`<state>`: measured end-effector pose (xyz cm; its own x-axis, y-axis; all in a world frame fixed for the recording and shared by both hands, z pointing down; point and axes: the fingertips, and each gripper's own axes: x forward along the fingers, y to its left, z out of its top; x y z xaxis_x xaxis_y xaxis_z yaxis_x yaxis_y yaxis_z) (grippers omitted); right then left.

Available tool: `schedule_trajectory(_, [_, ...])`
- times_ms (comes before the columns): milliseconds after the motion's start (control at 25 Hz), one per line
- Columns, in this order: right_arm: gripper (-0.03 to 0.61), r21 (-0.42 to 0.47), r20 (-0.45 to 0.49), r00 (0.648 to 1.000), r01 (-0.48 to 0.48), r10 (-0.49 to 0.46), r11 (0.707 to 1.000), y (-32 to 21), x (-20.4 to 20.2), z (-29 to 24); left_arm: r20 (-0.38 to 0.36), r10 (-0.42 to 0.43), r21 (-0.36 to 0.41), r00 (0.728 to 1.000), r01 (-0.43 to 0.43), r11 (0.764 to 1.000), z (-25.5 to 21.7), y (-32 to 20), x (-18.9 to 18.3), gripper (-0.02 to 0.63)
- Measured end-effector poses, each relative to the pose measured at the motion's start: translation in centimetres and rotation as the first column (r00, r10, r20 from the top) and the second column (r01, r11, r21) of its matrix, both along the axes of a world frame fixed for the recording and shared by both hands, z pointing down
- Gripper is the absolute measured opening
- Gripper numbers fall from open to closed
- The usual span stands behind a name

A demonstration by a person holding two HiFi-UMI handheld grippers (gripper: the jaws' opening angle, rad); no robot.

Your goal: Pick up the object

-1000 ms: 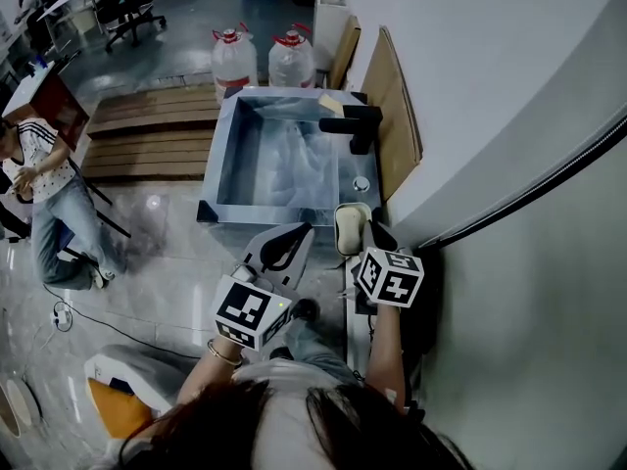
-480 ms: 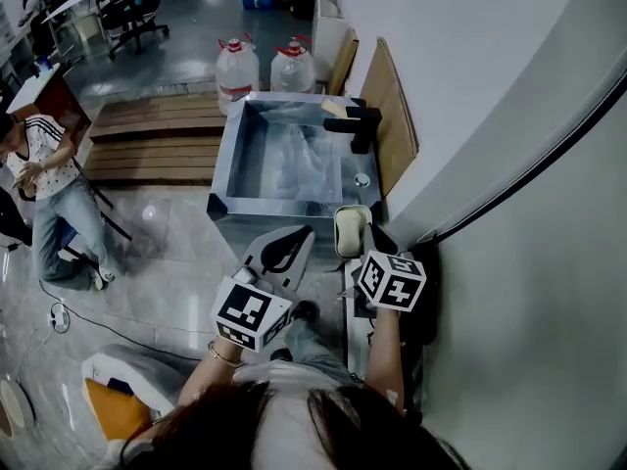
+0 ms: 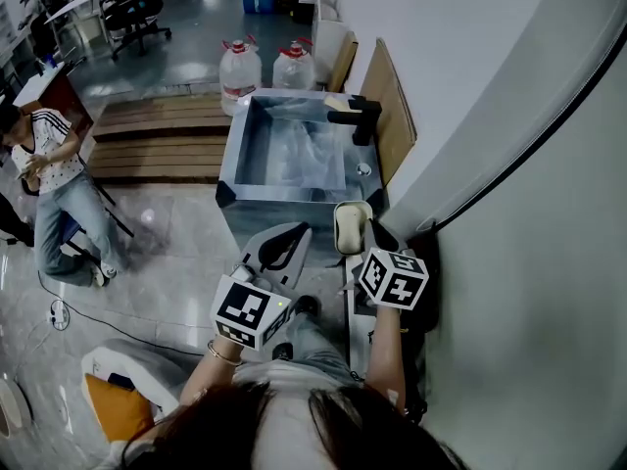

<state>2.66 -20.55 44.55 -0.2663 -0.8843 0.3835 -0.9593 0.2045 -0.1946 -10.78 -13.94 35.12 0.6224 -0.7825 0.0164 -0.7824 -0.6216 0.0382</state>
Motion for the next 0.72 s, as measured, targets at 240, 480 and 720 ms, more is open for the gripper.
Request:
schedule_trajectory(240, [0.034, 0.022, 0.004, 1.0, -0.005, 0.005, 1.0, 2.5, -0.4, -0.6, 0.01, 0.0, 0.016, 1.0, 0.0, 1.0, 0.0, 2.2, -0.4, 0.009])
schedule_trajectory(480, [0.034, 0.029, 0.033, 0.999, 0.004, -0.005, 1.0, 4.0, -0.8, -1.0, 0.007, -0.001, 0.022, 1.0, 0.0, 1.0, -0.3, 3.3, -0.4, 0.009])
schedule_trajectory(720, [0.034, 0.037, 0.043, 0.999, 0.016, -0.017, 0.999, 5.0, -1.2, -1.5, 0.002, 0.004, 0.024, 1.0, -0.004, 1.0, -0.4, 4.0, -0.2, 0.009])
